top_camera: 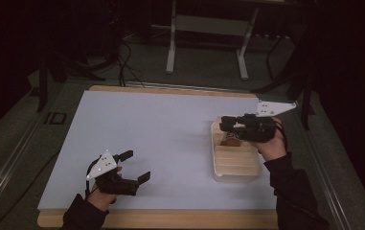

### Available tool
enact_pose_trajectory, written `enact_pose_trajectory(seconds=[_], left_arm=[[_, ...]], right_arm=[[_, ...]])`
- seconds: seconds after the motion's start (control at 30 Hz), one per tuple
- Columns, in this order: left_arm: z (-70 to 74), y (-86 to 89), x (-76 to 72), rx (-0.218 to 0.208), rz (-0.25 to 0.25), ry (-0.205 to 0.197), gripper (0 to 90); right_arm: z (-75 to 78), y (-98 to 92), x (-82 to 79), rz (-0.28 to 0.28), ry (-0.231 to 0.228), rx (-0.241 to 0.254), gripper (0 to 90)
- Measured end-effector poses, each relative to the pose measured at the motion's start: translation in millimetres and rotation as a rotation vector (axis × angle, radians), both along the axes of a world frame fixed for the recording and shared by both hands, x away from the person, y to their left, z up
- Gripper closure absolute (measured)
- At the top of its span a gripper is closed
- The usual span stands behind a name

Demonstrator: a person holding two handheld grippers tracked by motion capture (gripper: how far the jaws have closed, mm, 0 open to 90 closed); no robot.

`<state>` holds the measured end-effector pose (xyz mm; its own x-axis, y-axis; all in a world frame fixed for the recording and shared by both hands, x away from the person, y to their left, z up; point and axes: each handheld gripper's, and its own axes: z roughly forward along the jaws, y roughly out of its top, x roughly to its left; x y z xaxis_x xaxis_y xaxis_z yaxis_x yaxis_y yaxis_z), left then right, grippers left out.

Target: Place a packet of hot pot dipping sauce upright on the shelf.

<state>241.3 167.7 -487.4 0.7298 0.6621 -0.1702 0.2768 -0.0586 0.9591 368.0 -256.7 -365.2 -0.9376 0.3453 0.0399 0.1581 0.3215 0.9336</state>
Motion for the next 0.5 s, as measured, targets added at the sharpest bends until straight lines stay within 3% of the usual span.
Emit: enact_pose_trajectory(seconds=[0.1, 0.13, 0.3, 0.4, 0.43, 0.5], left_arm=[[0.4, 0.0, -0.4, 0.004, -0.001, -0.004, 0.7], [0.5, 0.0, -0.5, 0.003, -0.001, -0.004, 0.7], [0.5, 0.0, -0.6, 0.005, 0.000, -0.004, 0.7], [0.6, -0.4, -1.1, 0.001, 0.000, -0.006, 0.7], [0.7, -0.8, -1.5, 0.000, 0.000, -0.006, 0.7], [0.6, -1.2, -2.0, -0.001, -0.005, -0.007, 0.7]], right_arm=[[1.8, 9.2, -4.8, -0.011, 0.016, 0.000, 59.8], [2.2, 19.4, -10.9, -0.016, 0.018, 0.007, 52.5], [0.8, 30.1, -18.5, -0.015, 0.007, 0.004, 47.6], [-4.1, 41.1, -25.6, -0.024, 0.011, 0.006, 29.9], [-7.1, 45.4, -29.0, -0.051, 0.017, -0.004, 15.5], [-9.0, 46.7, -30.4, -0.065, 0.020, 0.002, 13.1]])
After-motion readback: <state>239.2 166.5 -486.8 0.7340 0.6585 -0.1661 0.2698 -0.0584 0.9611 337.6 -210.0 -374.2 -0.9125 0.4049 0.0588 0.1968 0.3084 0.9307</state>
